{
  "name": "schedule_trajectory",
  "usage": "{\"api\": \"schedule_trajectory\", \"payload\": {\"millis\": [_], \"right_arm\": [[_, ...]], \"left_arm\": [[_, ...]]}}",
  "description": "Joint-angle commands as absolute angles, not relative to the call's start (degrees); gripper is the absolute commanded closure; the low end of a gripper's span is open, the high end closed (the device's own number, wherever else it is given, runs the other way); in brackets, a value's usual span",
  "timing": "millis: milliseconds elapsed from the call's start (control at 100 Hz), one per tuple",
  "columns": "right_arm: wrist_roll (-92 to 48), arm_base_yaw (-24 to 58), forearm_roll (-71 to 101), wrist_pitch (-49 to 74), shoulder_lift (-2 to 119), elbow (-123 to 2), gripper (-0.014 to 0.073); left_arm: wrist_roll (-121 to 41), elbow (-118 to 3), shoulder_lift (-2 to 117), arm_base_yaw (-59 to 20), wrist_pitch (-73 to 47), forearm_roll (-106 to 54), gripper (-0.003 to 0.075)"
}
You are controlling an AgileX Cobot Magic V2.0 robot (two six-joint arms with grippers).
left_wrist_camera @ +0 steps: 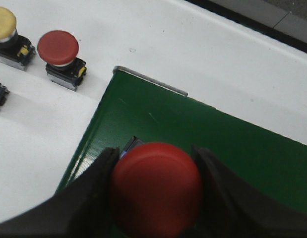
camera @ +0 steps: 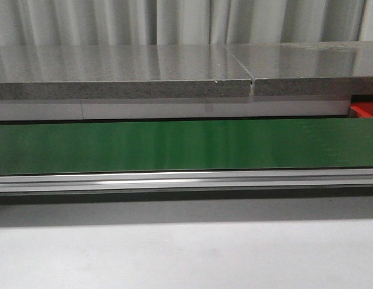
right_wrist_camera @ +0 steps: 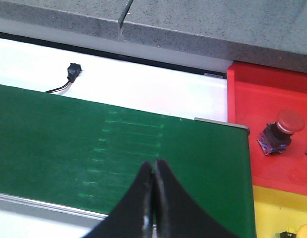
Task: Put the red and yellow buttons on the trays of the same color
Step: 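Grasp a red button with the left gripper and carry it over the belt, then lower the red button onto the green belt and open the left gripper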
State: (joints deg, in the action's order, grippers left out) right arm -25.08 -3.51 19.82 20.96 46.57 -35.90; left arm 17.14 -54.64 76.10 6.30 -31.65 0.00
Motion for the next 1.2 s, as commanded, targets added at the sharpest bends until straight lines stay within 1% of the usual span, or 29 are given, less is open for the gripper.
{"api": "schedule_trajectory", "payload": {"millis": [0,230,570,620,690,730,780,810,830,840,880,950,1000,1190], "right_arm": [[-25.63,-3.42,20.35,17.22,45.81,-37.42,0.0661],[-25.63,-3.42,20.35,17.29,45.81,-37.42,0.0661],[-25.63,-3.42,20.35,17.29,45.81,-37.42,0.0661],[-25.63,-3.42,20.35,17.29,45.81,-37.42,0.0661],[-25.63,-3.42,20.35,17.29,45.81,-37.42,0.0661],[-25.63,-3.42,20.35,17.29,45.81,-37.42,0.0661],[-25.63,-3.42,20.35,17.29,45.81,-37.42,0.0661],[-25.63,-3.42,20.35,17.29,45.81,-37.42,0.0661],[-25.63,-3.42,20.35,17.29,45.81,-37.42,0.0661],[-25.63,-3.42,20.35,17.29,45.81,-37.42,0.0661],[-25.63,-3.42,20.35,17.29,45.81,-37.42,0.0661],[-25.63,-3.42,20.35,17.29,45.81,-37.42,0.0661],[-25.63,-3.42,20.35,17.29,45.81,-37.42,0.0661],[-25.63,-3.42,20.35,17.29,45.81,-37.42,0.0661]], "left_arm": [[17.21,-55.09,75.12,5.78,-26.11,-1.51,0.0739],[17.21,-54.60,78.19,5.69,-23.53,-2.90,0.0739],[17.21,-54.60,82.39,5.69,-24.11,-2.90,0.0738],[16.96,-54.60,82.39,5.69,-24.00,-2.90,0.0727],[15.59,-54.60,82.39,5.69,-23.99,-3.13,0.0662],[14.27,-54.60,82.39,5.69,-24.11,-3.55,0.0594],[12.27,-54.60,82.39,5.69,-24.34,-4.71,0.0488],[11.49,-54.60,82.39,5.69,-24.47,-5.50,0.0400],[11.06,-54.60,82.39,5.69,-24.70,-5.82,0.0363],[11.05,-54.60,82.39,5.69,-24.71,-5.96,0.0328],[11.05,-54.60,82.39,5.69,-24.98,-6.53,0.0227],[11.05,-54.60,82.39,5.69,-25.48,-7.15,0.0115],[11.05,-54.74,82.39,5.69,-26.08,-7.13,0.0086],[11.05,-57.41,81.30,5.69,-26.50,-7.13,0.0100]]}}
